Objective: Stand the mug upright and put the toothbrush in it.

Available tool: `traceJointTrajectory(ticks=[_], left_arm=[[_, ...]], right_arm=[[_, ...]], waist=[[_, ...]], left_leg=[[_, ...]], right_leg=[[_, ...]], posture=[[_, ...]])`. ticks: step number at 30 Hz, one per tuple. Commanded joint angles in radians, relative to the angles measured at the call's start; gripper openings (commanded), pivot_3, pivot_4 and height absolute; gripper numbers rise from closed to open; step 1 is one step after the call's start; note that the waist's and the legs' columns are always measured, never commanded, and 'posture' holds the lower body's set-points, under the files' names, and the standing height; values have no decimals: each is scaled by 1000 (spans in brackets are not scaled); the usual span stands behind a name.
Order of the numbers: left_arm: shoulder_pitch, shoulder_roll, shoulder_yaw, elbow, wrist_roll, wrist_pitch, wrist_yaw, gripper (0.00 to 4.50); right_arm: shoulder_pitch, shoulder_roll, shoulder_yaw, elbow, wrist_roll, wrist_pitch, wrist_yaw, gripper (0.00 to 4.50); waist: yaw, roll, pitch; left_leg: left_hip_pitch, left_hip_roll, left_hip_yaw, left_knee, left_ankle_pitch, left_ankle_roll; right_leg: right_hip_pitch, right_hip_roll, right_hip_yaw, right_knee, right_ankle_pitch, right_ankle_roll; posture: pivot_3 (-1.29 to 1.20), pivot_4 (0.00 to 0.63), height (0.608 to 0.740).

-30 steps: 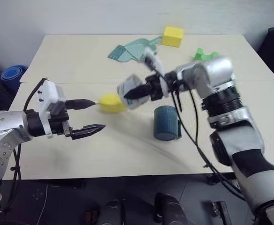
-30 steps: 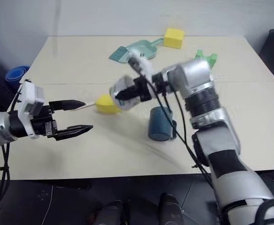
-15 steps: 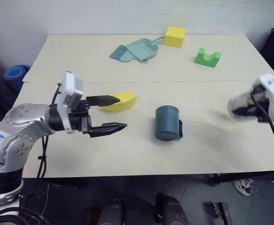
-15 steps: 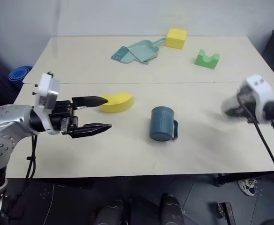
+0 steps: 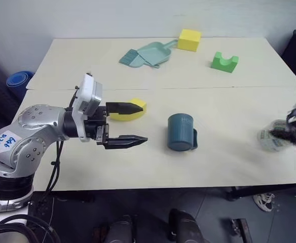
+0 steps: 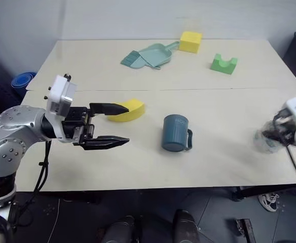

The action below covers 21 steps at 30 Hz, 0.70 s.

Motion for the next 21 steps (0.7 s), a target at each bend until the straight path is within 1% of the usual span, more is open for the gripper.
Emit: traceJointTrajectory(ticks=[1, 2, 3, 4, 5, 7, 9, 10, 12, 14, 15, 17, 18, 21], left_arm=[[52, 56, 108, -19, 14, -15, 14, 4500], [67, 69, 124, -17, 17, -17, 17, 4500], [96, 91, 159, -6, 31, -23, 19, 4500], [114, 106, 181, 2, 40, -28, 20, 4500], [142, 128, 213, 18, 61, -40, 17, 4500], [201, 169, 278, 52, 107, -63, 6, 4500], [242, 197, 330, 85, 130, -79, -1, 4500], [260, 207, 350, 101, 143, -90, -3, 4500], [305, 220, 395, 126, 171, -109, -9, 4500], [341, 224, 427, 131, 185, -120, -15, 4500], [354, 224, 439, 130, 187, -121, -16, 4500], [388, 219, 468, 110, 187, -119, -14, 4500], [400, 216, 477, 102, 186, -118, -13, 4500], [420, 212, 493, 76, 175, -109, -5, 4500]], right_arm=[[-251, 25, 75, -26, 41, 26, 49, 4444], [-313, 47, 105, -22, 42, 34, 57, 4444], [-386, 106, 143, -31, 56, 36, 70, 4444], [-434, 147, 168, -33, 63, 37, 79, 4444], [-479, 212, 202, -44, 79, 29, 97, 4444], [-532, 339, 284, -73, 96, -16, 139, 4444], [-561, 453, 364, -79, 80, -88, 168, 4444], [-571, 505, 411, -69, 48, -142, 166, 4444], [-569, 593, 543, -54, -66, -340, 170, 4444], [-551, 649, 649, -40, -161, -513, 179, 4444], [-544, 676, 676, -30, -180, -554, 181, 4444], [-539, 776, 750, 36, -253, -680, 130, 4444], [-540, 809, 772, 65, -285, -732, 110, 4444], [-564, 896, 799, 190, -372, -847, 30, 4444]], waist=[[-9, 0, 0], [-16, 0, 0], [-21, 0, 0], [-21, 0, 0], [-20, -1, 1], [-24, -2, 0], [-24, -1, 1], [-24, -1, 1], [-17, -1, 1], [-17, -2, 1], [-16, -2, 1], [-22, -4, -1], [-26, -5, -1], [-37, -5, -1]], left_leg=[[0, 0, -1, -1, 0, 0], [0, 2, 0, 0, 0, -1], [0, 2, -1, 0, 0, -1], [0, 2, -1, -1, -1, -1], [1, 4, -1, -1, -1, -2], [0, 5, -2, -1, -2, -3], [0, 7, 0, -1, -2, -4], [-2, 9, 0, 0, -3, -5], [-5, 10, 0, 0, -3, -6], [-8, 10, -1, 0, -3, -6], [-8, 10, -1, 0, -4, -7], [-8, 9, -1, 0, -4, -7], [-8, 10, 0, 0, -4, -7], [-7, 11, 1, 0, -4, -8]], right_leg=[[0, 1, 0, 0, 0, 0], [0, 2, 0, 0, 0, 0], [0, 2, 0, 0, 0, 0], [0, 2, 0, 0, 0, -1], [0, 4, 0, 0, 0, -1], [0, 6, 0, 1, 0, -1], [-2, 8, 1, 1, 0, -1], [-4, 11, 0, 3, 0, -1], [-8, 11, 0, 5, 0, -2], [-11, 11, -1, 6, 0, -1], [-11, 11, -1, 6, 0, -1], [-11, 11, -1, 5, 0, -1], [-11, 11, -1, 6, 0, -1], [-11, 12, -1, 7, 0, -2]], posture=[[0, 150, 740], [0, 150, 740], [0, 150, 740], [0, 150, 740], [0, 150, 740], [0, 150, 740], [0, 150, 740], [0, 150, 740], [0, 150, 740], [0, 150, 740], [0, 150, 740], [0, 150, 740], [0, 150, 740], [0, 150, 740]])
